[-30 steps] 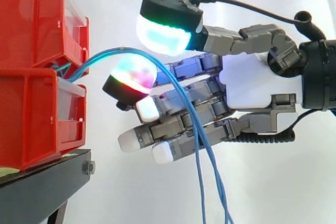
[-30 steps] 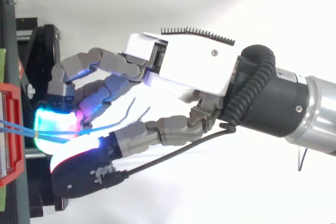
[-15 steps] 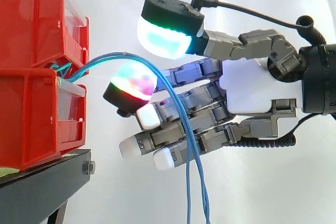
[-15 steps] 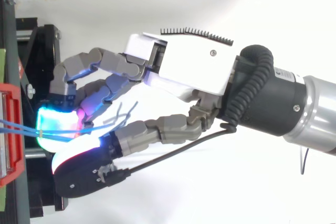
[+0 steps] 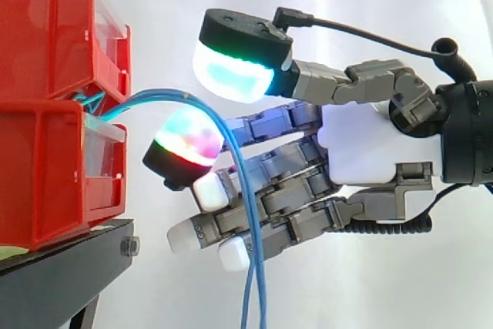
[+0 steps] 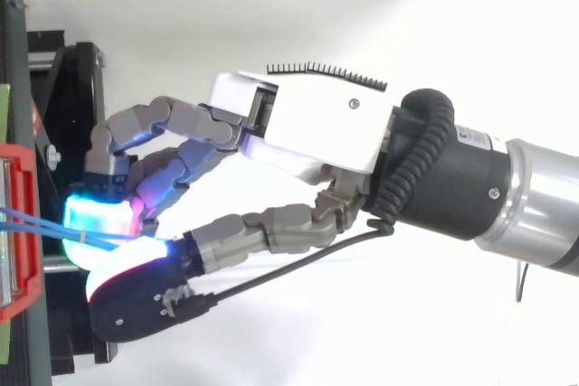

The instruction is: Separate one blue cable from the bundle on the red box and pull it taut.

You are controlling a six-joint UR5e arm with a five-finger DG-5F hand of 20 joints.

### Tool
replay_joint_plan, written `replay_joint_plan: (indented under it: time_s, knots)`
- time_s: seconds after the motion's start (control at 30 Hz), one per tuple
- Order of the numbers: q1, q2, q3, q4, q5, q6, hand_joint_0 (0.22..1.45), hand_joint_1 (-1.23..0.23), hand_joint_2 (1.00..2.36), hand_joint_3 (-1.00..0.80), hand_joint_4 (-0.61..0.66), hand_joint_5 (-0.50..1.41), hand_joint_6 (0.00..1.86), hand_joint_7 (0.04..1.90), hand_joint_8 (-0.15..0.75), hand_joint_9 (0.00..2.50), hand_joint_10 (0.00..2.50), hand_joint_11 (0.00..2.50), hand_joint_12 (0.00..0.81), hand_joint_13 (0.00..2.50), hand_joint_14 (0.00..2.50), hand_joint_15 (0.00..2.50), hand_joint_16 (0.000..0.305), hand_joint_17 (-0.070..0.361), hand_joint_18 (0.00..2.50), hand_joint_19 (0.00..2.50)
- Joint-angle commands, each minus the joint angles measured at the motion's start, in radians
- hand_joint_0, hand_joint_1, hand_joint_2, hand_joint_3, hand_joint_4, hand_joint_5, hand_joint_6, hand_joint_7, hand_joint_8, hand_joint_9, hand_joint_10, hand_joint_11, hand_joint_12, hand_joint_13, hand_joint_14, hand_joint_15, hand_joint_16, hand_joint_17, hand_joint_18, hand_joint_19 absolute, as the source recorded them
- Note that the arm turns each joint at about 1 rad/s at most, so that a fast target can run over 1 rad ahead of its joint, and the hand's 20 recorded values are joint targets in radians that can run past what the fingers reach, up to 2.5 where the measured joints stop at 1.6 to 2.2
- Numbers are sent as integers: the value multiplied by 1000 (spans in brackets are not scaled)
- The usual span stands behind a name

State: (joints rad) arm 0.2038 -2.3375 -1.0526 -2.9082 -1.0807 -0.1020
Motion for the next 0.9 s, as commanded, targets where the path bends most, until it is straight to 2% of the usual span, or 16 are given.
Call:
replay_joint_plan:
  time_s: [0.0,0.13,0.33,0.4,0.53,0.63,0.77,0.87]
  knots:
    - [0,0,5,-3,-1,-1,516,-667,1002,-467,176,-105,743,1081,381,950,15,589,417,679,8,266,50,112,721,362]
    - [0,-6,3,0,-10,1,533,-666,1004,-438,175,-103,742,1095,376,950,15,579,413,678,8,261,49,110,718,358]
    - [0,-5,6,-5,-10,1,563,-694,1015,-238,137,-123,811,1168,373,954,14,599,407,678,9,266,47,106,715,357]
    - [0,-5,13,-5,-10,1,566,-729,1014,-176,148,-128,845,1133,395,967,14,589,434,702,8,262,53,118,765,325]
    - [0,-5,17,-6,-10,1,590,-807,1019,-123,105,-149,884,1121,372,938,13,604,416,685,8,261,49,110,737,338]
    - [-3,-3,28,-16,-15,2,607,-859,1020,-142,64,-163,896,1103,359,915,13,601,405,669,8,258,47,105,721,337]
    - [-4,-5,48,-48,-21,11,665,-952,1012,-325,97,-177,903,1064,347,888,13,628,399,666,9,256,46,104,721,320]
    - [-4,-3,51,-63,-21,24,703,-947,1005,-443,112,-176,903,1031,344,890,15,616,396,667,8,255,45,102,725,313]
